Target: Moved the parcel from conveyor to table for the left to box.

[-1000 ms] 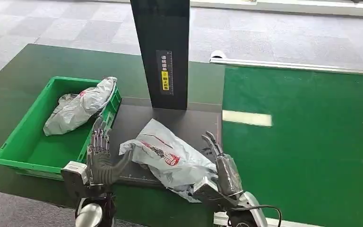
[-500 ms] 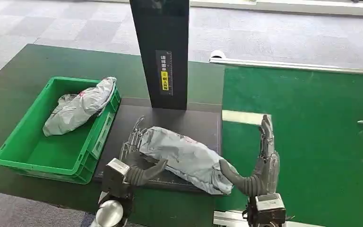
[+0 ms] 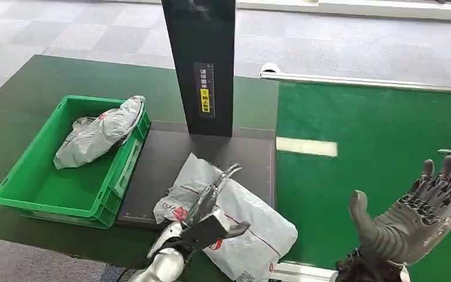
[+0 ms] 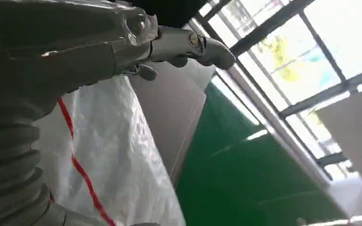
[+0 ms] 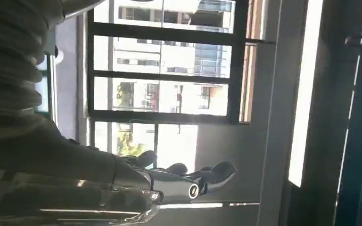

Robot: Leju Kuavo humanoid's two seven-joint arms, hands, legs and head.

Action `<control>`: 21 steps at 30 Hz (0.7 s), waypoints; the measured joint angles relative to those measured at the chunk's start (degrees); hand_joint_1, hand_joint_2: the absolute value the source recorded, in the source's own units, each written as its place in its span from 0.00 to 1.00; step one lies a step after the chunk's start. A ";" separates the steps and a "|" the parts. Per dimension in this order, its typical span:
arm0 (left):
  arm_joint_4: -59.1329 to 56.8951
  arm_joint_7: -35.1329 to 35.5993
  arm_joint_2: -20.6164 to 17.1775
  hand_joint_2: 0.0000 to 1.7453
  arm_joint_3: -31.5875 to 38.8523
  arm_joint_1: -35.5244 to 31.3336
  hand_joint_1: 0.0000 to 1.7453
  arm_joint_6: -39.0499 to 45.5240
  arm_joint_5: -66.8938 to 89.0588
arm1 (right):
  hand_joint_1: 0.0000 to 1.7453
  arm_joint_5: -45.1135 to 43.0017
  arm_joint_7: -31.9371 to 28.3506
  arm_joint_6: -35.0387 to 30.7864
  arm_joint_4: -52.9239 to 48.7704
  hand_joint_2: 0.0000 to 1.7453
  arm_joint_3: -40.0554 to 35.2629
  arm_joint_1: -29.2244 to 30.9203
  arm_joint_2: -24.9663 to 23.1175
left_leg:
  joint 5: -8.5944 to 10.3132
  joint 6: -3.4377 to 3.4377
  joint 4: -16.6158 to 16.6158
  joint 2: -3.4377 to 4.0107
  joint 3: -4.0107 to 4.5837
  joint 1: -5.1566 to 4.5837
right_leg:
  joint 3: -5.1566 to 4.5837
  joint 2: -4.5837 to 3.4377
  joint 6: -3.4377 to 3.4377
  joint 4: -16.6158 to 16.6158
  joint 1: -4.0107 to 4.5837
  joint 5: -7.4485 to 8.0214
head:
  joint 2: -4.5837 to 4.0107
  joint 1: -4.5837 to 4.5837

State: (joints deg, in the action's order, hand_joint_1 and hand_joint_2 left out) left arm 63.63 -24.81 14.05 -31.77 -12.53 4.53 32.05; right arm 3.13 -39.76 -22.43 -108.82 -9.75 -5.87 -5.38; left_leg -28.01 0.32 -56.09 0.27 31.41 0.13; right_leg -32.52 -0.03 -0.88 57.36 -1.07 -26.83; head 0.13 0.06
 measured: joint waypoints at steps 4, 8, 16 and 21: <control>-8.17 4.28 0.68 1.00 -5.13 -3.77 1.00 -1.03 10.01 | 0.00 -0.94 0.24 2.82 -0.15 1.00 2.56 0.49 -1.38 | 0.00 0.00 0.00 -0.03 -0.01 0.01 | 0.01 0.01 0.00 0.00 0.01 0.00 | 0.00 0.00; -15.25 7.81 1.38 1.00 -8.73 -7.13 1.00 -1.03 15.23 | 0.00 -0.94 1.31 3.96 0.07 1.00 4.05 1.55 -2.49 | 0.01 0.01 0.02 -0.03 -0.04 0.04 | 0.06 0.01 0.01 0.00 0.04 0.00 | 0.00 0.00; -20.99 9.07 2.32 1.00 -10.02 -10.61 1.00 -0.20 18.00 | 0.00 -1.38 2.47 4.62 1.84 1.00 4.70 3.03 -3.85 | -0.01 -0.01 0.03 -0.04 -0.27 0.03 | 0.45 0.02 0.00 0.00 0.03 -0.02 | 0.00 -0.02; -21.73 8.79 2.47 1.00 -9.99 -10.85 1.00 1.16 18.00 | 0.00 -1.40 2.56 4.62 2.84 1.00 4.75 3.22 -4.13 | -0.01 -0.01 0.03 -0.05 -0.39 0.03 | 0.57 0.02 0.00 0.00 0.03 -0.01 | 0.00 -0.02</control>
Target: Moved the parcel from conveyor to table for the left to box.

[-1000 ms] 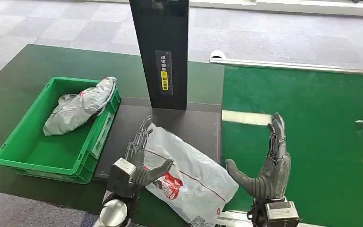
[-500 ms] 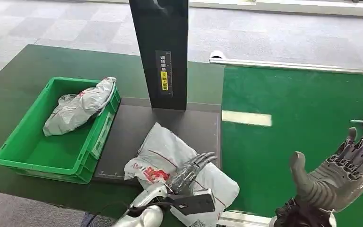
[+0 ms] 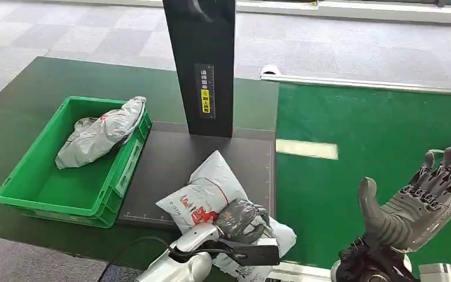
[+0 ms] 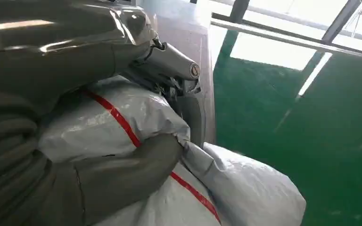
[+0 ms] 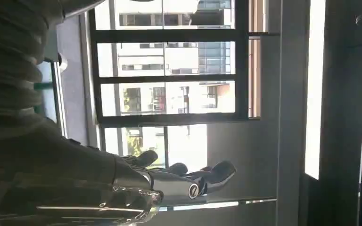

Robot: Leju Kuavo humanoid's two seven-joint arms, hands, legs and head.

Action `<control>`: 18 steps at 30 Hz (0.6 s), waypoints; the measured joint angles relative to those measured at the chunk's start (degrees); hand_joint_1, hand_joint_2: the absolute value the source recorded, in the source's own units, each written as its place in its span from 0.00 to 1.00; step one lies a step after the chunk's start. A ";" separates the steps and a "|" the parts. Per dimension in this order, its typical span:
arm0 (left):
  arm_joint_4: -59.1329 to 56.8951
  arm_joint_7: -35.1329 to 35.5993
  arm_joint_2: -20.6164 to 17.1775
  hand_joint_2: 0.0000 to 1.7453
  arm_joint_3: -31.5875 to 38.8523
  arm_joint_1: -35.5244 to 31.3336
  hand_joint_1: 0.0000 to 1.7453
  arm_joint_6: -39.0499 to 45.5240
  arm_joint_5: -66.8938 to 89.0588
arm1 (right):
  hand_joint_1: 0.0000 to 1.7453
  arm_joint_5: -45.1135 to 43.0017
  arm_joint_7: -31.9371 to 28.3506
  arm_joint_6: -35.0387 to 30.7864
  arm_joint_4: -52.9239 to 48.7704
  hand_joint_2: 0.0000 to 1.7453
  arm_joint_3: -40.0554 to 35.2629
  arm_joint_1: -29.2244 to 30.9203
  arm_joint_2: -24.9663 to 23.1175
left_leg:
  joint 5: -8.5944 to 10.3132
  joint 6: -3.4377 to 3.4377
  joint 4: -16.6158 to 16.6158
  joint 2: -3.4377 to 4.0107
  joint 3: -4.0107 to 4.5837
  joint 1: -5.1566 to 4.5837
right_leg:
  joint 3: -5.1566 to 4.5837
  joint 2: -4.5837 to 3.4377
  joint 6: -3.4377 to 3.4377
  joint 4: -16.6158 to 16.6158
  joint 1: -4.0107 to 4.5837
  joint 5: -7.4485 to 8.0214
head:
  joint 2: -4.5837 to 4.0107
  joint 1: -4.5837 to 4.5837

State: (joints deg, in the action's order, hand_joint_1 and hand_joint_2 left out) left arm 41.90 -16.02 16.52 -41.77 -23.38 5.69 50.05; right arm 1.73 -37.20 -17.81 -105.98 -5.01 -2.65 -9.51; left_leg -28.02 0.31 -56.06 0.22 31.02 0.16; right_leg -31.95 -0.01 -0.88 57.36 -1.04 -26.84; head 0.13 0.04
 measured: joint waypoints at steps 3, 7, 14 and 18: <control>0.39 -1.97 -0.11 1.00 0.83 0.54 1.00 2.08 -1.84 | 0.00 -0.20 0.00 -0.04 0.48 1.00 0.02 0.00 0.00 | 0.01 0.01 0.00 0.00 0.00 0.01 | -0.01 0.00 0.00 0.00 0.01 0.00 | 0.00 0.02; 2.90 -4.22 -0.76 1.00 2.84 2.31 1.00 2.75 -4.61 | 0.00 -0.33 0.02 -0.07 1.11 1.00 0.02 0.01 0.00 | 0.02 0.02 0.00 0.00 -0.02 0.02 | -0.07 0.00 0.00 0.01 0.03 0.00 | 0.00 0.00; 4.74 -4.57 -1.42 1.00 4.11 3.58 1.00 2.75 -5.05 | 0.00 -0.35 0.02 -0.09 1.81 1.00 0.02 0.02 0.02 | 0.01 0.01 0.00 -0.01 0.05 0.02 | -0.14 0.00 0.00 0.01 0.03 0.00 | 0.00 0.00; 5.27 -5.28 -1.62 1.00 4.39 3.95 1.00 2.75 -5.85 | 0.00 -0.41 0.02 -0.07 2.01 1.00 0.02 0.03 0.02 | 0.01 0.01 0.00 0.00 0.05 0.02 | -0.14 0.00 0.00 0.01 0.03 0.00 | 0.00 0.00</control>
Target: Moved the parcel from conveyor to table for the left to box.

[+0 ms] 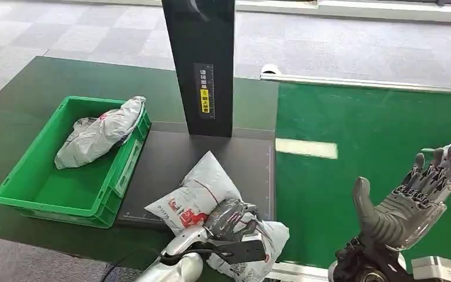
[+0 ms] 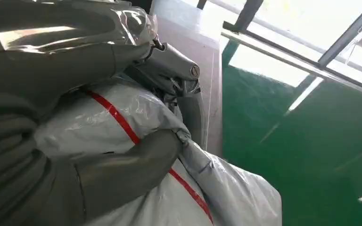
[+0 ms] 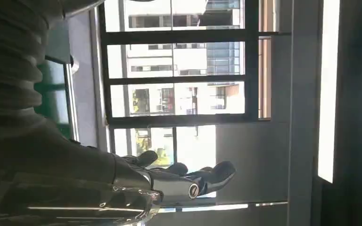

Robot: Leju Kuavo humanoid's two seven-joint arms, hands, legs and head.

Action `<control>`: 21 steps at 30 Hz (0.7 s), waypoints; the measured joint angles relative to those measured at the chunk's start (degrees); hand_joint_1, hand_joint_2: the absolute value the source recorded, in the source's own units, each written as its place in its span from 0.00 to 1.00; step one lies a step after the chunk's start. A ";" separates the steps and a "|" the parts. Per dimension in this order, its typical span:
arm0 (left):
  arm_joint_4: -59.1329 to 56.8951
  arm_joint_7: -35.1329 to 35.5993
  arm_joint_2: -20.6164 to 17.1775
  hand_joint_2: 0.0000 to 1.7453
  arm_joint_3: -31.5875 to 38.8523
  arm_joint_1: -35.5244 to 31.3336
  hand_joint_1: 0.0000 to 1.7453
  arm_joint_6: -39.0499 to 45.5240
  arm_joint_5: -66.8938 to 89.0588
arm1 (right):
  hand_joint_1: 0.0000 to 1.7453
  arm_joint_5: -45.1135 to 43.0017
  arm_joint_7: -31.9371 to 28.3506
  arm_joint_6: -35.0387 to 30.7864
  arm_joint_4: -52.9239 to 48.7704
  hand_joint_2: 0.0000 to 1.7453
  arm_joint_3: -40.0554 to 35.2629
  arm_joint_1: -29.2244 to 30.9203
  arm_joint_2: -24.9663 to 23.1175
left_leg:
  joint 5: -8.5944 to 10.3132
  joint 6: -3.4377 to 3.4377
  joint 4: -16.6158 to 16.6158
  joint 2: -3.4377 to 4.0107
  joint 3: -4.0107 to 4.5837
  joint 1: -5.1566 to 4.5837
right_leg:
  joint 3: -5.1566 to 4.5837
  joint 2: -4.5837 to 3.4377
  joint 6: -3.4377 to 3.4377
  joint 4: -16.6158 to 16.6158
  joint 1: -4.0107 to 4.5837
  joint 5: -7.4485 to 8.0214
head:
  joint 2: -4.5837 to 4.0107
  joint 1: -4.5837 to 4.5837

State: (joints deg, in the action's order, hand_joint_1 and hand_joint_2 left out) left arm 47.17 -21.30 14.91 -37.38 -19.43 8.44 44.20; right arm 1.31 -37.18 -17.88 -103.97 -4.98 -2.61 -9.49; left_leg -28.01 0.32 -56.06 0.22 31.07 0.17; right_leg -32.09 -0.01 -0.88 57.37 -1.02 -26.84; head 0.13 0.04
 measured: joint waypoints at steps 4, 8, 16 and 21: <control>4.38 -4.19 -0.70 1.00 1.82 2.83 1.00 1.93 -5.43 | 0.00 -0.44 0.09 -0.26 0.26 1.00 0.00 0.02 0.04 | 0.01 0.01 0.00 0.01 0.05 0.01 | -0.09 -0.01 0.00 0.00 0.01 0.00 | 0.00 0.00; 17.73 -7.28 -2.60 1.00 3.82 7.06 1.00 6.36 -11.91 | 0.00 -0.59 0.09 -0.79 0.42 1.00 0.02 0.01 0.07 | 0.01 0.01 0.00 0.01 0.21 0.02 | -0.22 -0.01 0.00 0.02 0.03 0.00 | 0.00 0.00; 40.10 -9.99 -6.21 1.00 9.20 14.01 1.00 10.99 -20.24 | 0.00 -0.07 0.09 -0.85 1.27 1.00 0.04 -0.77 0.02 | 0.00 0.01 0.00 0.02 0.36 0.02 | -0.38 0.00 0.00 0.01 0.02 -0.02 | 0.00 0.00; 40.98 -8.09 -6.53 1.00 15.70 11.06 1.00 22.39 -14.90 | 0.00 -1.88 2.52 2.04 2.32 1.00 0.04 -1.25 -0.22 | 0.07 -0.01 0.00 0.01 0.33 0.02 | -0.38 0.01 0.02 0.01 0.03 0.00 | 0.00 0.00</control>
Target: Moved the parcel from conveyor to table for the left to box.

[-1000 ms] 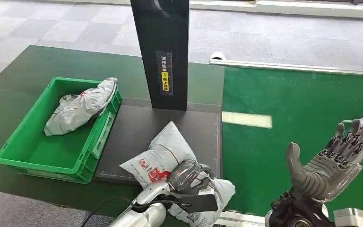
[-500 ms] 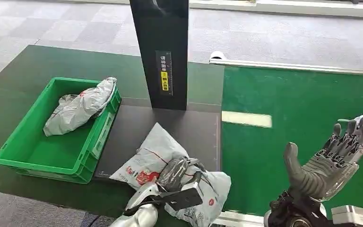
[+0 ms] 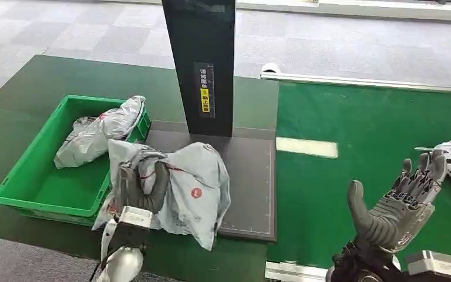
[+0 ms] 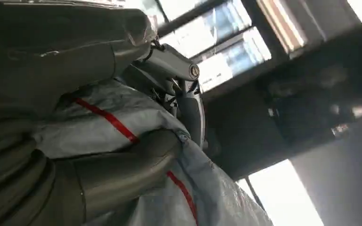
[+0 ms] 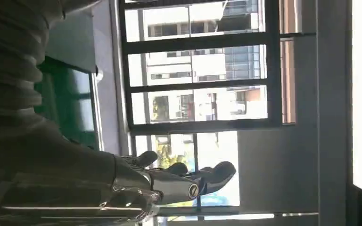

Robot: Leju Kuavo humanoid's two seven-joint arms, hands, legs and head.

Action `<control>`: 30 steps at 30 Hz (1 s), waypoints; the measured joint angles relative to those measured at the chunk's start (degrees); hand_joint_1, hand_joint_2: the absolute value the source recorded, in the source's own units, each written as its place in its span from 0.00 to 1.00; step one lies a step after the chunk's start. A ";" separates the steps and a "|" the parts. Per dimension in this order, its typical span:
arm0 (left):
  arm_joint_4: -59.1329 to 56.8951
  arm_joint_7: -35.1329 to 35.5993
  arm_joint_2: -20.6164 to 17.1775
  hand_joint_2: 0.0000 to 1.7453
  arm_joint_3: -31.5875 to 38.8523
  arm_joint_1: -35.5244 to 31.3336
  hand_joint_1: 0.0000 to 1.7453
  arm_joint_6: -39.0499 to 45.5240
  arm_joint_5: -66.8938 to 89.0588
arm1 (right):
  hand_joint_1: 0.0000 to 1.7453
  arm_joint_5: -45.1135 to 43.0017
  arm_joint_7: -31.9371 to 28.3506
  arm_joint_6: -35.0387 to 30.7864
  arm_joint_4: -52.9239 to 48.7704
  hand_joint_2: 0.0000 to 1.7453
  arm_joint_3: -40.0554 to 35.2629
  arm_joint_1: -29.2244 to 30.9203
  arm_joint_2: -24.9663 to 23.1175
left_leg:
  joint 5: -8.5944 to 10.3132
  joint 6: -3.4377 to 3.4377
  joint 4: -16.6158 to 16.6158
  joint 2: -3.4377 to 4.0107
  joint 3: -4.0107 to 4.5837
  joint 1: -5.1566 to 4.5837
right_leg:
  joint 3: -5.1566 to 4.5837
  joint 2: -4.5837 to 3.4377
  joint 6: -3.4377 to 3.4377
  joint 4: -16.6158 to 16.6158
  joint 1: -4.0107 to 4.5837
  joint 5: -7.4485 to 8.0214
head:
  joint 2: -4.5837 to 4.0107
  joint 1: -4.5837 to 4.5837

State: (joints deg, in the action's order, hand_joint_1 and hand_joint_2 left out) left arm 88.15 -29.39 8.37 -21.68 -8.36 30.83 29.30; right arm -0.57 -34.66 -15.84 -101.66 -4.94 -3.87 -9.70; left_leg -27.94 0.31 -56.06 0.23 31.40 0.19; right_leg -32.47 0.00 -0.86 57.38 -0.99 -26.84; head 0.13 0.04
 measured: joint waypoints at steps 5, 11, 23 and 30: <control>-10.37 6.10 -0.31 1.00 8.13 -12.76 1.00 5.72 5.33 | 0.00 0.00 2.23 2.07 3.04 1.00 -0.02 1.94 -0.33 | 0.25 0.07 0.00 -0.12 0.02 0.02 | 0.02 0.05 0.07 0.01 0.02 0.21 | 0.00 0.02; -30.33 14.05 -3.43 1.00 16.16 -29.13 1.00 7.01 14.68 | 0.00 -1.53 3.82 2.68 6.23 1.00 -0.63 3.96 0.04 | 0.33 0.06 -0.01 -0.04 0.06 0.02 | -0.01 0.00 0.08 0.07 0.02 0.28 | 0.00 0.00; -57.96 12.93 -12.28 1.00 27.07 -42.69 1.00 5.98 11.53 | 0.00 -4.22 5.37 2.82 8.89 1.00 -0.70 3.49 2.62 | 0.33 0.08 -0.01 0.07 0.35 0.08 | -0.35 -0.04 0.14 0.09 0.08 0.29 | 0.00 -0.04; -61.11 12.93 -13.07 1.00 27.97 -43.82 1.00 6.04 11.55 | 0.00 -4.22 5.37 2.82 9.51 1.00 -0.70 3.45 2.93 | 0.33 0.08 -0.02 0.06 0.33 0.06 | -0.36 -0.04 0.14 0.07 0.08 0.30 | 0.00 -0.02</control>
State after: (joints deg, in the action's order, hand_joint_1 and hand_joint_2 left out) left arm 27.04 -16.46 -4.70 6.29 -52.19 36.87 40.85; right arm -4.79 -29.29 -13.03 -92.15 -5.64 -0.41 -6.78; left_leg -27.61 0.39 -56.08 0.30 31.73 0.25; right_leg -32.83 -0.04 -0.72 57.45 -0.92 -26.54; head 0.13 0.02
